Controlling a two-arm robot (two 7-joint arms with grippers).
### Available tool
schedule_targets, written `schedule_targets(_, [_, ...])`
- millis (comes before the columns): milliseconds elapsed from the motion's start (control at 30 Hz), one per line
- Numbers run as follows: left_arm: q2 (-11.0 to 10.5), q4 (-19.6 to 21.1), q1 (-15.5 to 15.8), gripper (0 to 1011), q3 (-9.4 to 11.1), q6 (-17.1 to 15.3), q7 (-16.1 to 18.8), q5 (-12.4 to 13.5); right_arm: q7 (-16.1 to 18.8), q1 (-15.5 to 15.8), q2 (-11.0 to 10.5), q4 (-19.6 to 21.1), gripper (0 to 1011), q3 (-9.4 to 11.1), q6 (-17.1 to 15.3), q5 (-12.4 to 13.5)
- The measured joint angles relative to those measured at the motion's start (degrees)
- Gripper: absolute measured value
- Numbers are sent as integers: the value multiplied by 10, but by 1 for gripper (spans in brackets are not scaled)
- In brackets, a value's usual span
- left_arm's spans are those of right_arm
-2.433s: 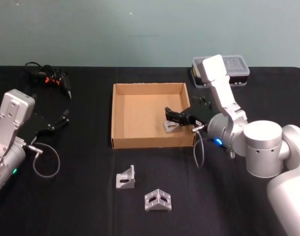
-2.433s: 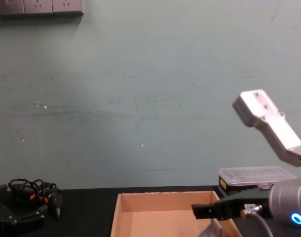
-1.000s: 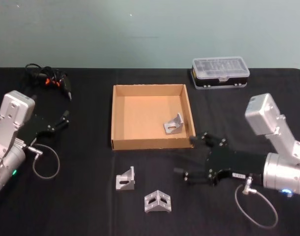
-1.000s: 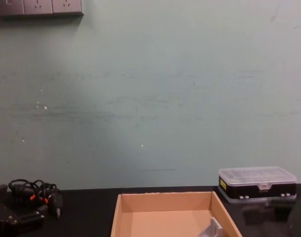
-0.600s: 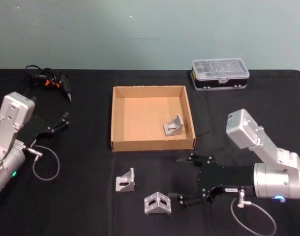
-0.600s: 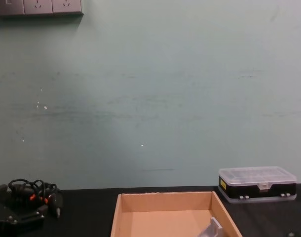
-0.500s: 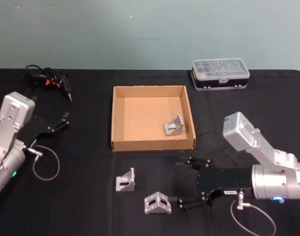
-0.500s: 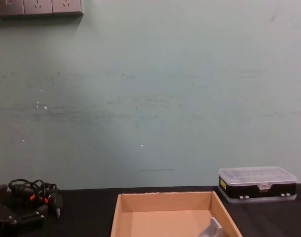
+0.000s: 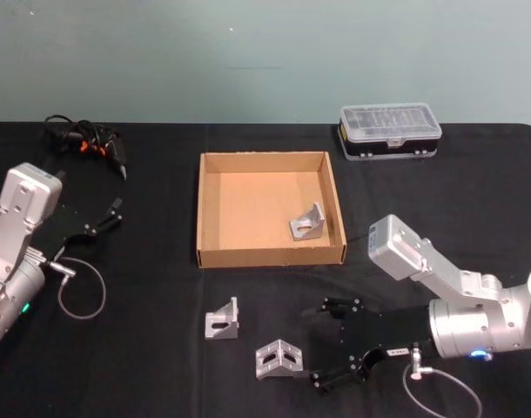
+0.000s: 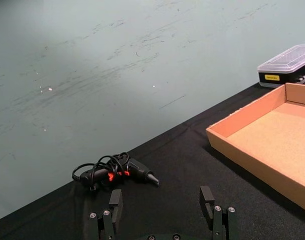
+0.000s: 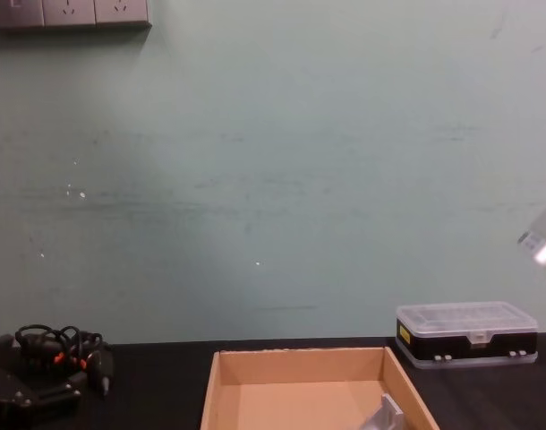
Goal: Use one hand to pick up the angle iron from the table and place it into the box.
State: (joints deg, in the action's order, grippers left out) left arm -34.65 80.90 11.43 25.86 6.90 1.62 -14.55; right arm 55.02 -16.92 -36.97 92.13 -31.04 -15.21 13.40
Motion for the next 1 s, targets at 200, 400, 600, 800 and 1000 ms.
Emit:
schedule_targets(200, [0, 0, 0, 1011, 0, 0, 0, 0, 1, -12, 4, -11, 1004, -19, -1, -4])
schedule_targets(400, [0, 0, 0, 1011, 0, 0, 0, 0, -1, -27, 13, -24, 1004, -39, -3, -9])
schedule_targets(600, [0, 0, 0, 1011, 0, 0, 0, 0, -8, -40, 22, -39, 1004, -56, -5, -12])
schedule_targets(800, [0, 0, 0, 1011, 0, 0, 0, 0, -15, -50, 29, -51, 1004, -72, -6, -14])
schedule_targets(1000, [0, 0, 0, 1011, 0, 0, 0, 0, -22, -58, 32, -58, 1004, -82, -7, -12])
